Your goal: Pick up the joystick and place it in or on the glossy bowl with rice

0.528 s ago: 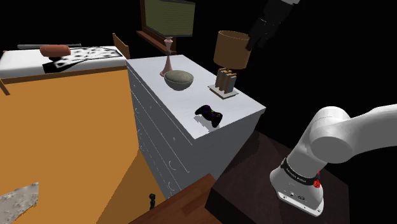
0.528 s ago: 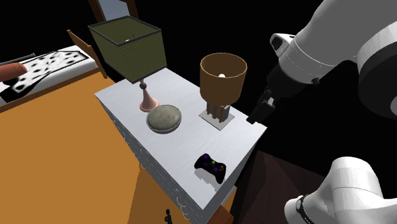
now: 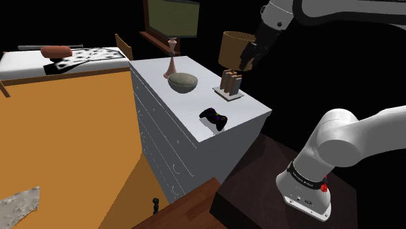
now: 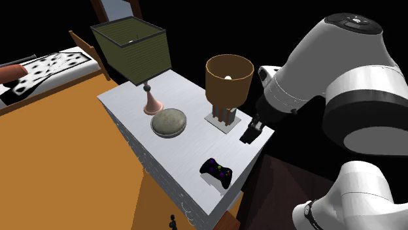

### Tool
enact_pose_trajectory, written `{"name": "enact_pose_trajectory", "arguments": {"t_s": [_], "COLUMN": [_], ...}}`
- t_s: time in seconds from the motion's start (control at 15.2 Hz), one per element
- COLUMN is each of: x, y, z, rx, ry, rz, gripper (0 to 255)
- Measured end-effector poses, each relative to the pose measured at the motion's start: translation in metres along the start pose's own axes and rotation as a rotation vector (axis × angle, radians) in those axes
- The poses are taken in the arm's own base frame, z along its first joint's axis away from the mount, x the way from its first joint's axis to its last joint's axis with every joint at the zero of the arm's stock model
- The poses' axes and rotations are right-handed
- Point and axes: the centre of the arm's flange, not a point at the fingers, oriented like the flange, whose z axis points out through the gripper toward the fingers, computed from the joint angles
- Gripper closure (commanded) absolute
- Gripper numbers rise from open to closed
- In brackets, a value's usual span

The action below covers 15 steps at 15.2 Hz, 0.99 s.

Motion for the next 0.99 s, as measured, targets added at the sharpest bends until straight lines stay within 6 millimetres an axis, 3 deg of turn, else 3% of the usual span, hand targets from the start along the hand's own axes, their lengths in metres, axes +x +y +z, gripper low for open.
{"name": "enact_pose_trajectory", "arguments": {"t_s": [0.99], "x": [0.002], "y": [-0.041], "z": [0.195], "rx": [0.043], "ry": [-0.026], "rz": [0.054], "gripper": [0]}}
